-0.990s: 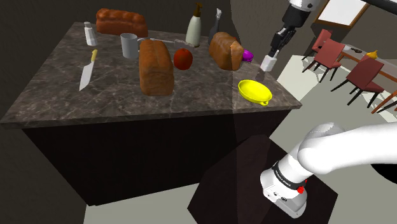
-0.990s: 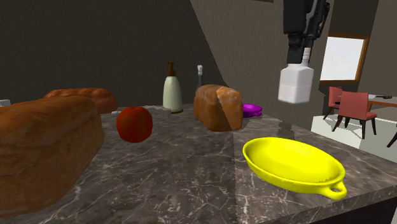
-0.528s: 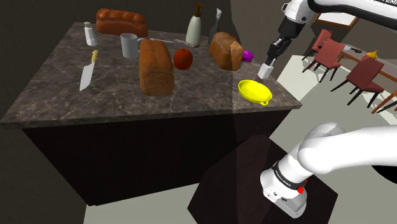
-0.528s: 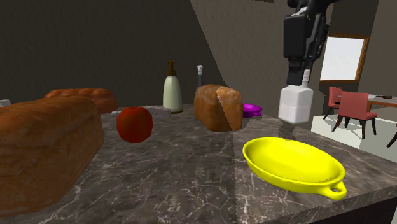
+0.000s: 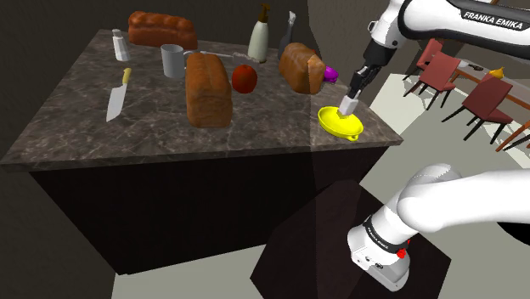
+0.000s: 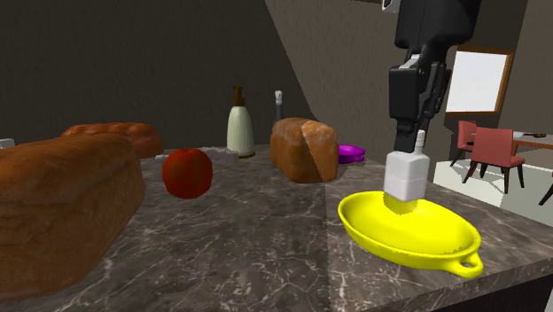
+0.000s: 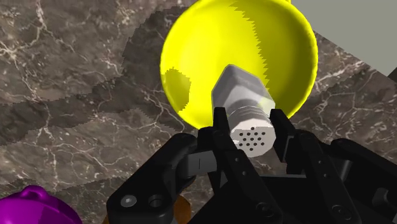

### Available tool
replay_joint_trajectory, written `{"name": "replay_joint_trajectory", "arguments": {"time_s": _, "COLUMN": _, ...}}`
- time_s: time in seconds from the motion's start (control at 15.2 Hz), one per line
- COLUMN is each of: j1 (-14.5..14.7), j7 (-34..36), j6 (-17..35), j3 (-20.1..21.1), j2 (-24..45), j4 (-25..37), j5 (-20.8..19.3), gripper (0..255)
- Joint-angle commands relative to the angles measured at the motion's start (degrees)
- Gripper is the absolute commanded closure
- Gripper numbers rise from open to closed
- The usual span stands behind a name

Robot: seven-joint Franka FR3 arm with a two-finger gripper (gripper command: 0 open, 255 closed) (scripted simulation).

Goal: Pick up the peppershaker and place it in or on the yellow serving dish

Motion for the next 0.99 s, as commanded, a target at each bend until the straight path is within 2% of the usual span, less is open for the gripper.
{"name": "replay_joint_trajectory", "arguments": {"time_s": 0.0, "j1": -0.06, "j7": 0.13, "j6": 1.43, "j3": -0.07, "j2": -0.45, "j4": -1.86, "j5": -0.12, "gripper": 255}}
{"name": "replay_joint_trajectory", "arguments": {"time_s": 0.13, "j1": -0.13, "j7": 0.23, "j6": 3.11, "j3": -0.22, "j2": -0.70, "j4": -3.79, "j5": -0.28, "gripper": 255}}
{"name": "replay_joint_trajectory", "arguments": {"time_s": 0.66, "j1": -0.13, "j7": 0.23, "j6": 3.10, "j3": -0.22, "j2": -0.70, "j4": -3.78, "j5": -0.28, "gripper": 255}}
{"name": "replay_joint_trajectory", "arguments": {"time_s": 0.73, "j1": -0.13, "j7": 0.23, "j6": 3.10, "j3": -0.22, "j2": -0.70, "j4": -3.78, "j5": -0.28, "gripper": 0}}
{"name": "replay_joint_trajectory", "arguments": {"time_s": 0.92, "j1": -0.13, "j7": 0.23, "j6": 3.10, "j3": -0.22, "j2": -0.70, "j4": -3.78, "j5": -0.28, "gripper": 0}}
